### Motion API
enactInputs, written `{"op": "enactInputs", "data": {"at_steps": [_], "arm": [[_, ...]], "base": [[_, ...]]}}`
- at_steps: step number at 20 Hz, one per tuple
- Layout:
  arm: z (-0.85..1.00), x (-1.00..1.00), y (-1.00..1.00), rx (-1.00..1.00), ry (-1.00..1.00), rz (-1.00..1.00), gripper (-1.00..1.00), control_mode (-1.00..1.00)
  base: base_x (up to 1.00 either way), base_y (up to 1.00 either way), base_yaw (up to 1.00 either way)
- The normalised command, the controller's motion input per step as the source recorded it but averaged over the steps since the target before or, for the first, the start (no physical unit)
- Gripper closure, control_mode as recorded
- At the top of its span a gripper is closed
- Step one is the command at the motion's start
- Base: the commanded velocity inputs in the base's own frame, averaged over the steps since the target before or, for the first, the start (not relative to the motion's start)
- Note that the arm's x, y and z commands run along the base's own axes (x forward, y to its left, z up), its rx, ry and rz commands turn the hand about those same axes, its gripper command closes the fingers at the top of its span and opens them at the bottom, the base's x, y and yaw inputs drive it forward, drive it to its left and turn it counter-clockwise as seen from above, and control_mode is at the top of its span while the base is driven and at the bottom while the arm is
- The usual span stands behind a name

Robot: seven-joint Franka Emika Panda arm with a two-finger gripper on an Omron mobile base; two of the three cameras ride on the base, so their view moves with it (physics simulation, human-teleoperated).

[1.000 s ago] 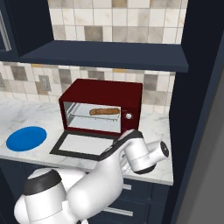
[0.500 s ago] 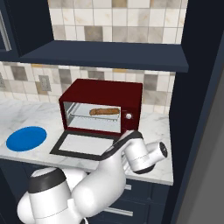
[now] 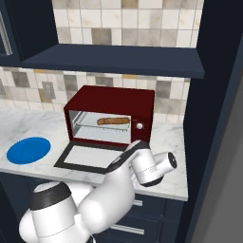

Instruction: Pull the toaster oven rack outwards. Pick up the baguette from the plate and place it on the toaster oven rack. Close the toaster oven door fully and set the temperature to the lowest setting.

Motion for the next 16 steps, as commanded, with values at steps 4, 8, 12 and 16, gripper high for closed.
{"op": "enactInputs", "data": {"at_steps": [4, 8, 12, 16], "arm": [[-0.13, 0.26, 0.03, 0.00, 0.02, 0.00, -1.00, -1.00], [-0.16, 0.30, 0.00, 0.01, 0.02, 0.00, -1.00, -1.00], [-0.10, 0.28, -0.08, 0.06, 0.02, 0.00, -1.00, -1.00], [-0.04, 0.17, -0.27, 0.10, 0.01, 0.00, -1.00, -1.00]], "base": [[0.00, 0.00, 0.00], [0.00, 0.00, 0.00], [0.00, 0.00, 0.00], [0.00, 0.00, 0.00]]}}
